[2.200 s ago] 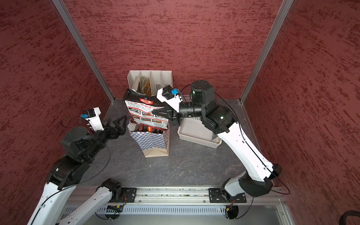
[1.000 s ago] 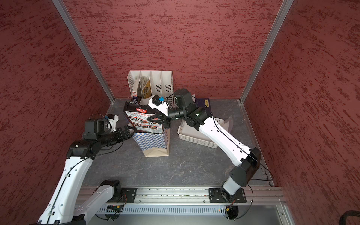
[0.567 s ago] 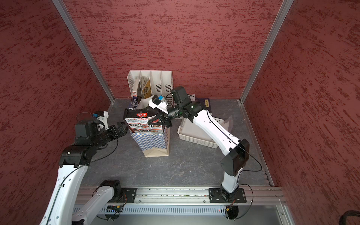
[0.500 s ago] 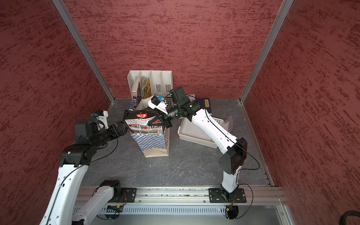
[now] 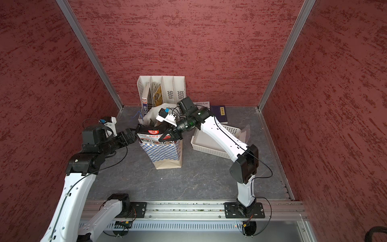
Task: Place the condiment packets inside the bag
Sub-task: Place the condiment packet in the paper bag, then pick up the condiment packet from the storage box.
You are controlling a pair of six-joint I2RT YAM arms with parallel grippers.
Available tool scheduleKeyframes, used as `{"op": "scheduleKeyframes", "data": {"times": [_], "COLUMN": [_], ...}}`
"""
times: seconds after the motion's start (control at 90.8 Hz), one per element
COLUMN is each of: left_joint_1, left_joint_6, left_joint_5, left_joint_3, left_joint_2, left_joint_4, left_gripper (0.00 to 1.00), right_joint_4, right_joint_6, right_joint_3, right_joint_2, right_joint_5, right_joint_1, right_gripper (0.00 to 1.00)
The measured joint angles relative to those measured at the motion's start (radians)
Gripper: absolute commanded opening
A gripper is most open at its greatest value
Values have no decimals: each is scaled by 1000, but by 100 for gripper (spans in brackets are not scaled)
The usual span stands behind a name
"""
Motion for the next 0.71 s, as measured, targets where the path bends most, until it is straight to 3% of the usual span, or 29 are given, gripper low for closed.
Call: {"op": "scheduleKeyframes", "data": {"times": [0.077,0.176,0.264,0.32,0.353,0.496,0.562,0.639,0.705], "left_joint_1": [0,1,2,2,2,5,5,5,6], "left_joint_6": [0,0,0,0,0,0,0,0,0], "left_joint_5": [0,2,7,8,8,8,10,13,19], "left_joint_3": [0,0,0,0,0,0,0,0,1], "left_joint_2": [0,0,1,1,1,1,2,6,16], "left_joint_4": [1,6,19,25,27,34,40,46,50], "left_gripper": [100,100,100,100,100,100,100,100,100], "right_joint_4": [31,85,123,136,136,136,167,229,267], "right_joint_6": [24,54,86,92,95,101,138,211,296], "right_joint_3": [-20,-51,-73,-73,-72,-80,-126,-231,-321], "right_joint_2": [-22,-63,-103,-118,-124,-151,-195,-295,-409], "right_joint_5": [40,92,124,132,138,180,225,330,487], "right_joint_1": [0,1,1,1,1,2,2,1,-10], "right_gripper": [33,0,0,32,41,55,67,82,84]}}
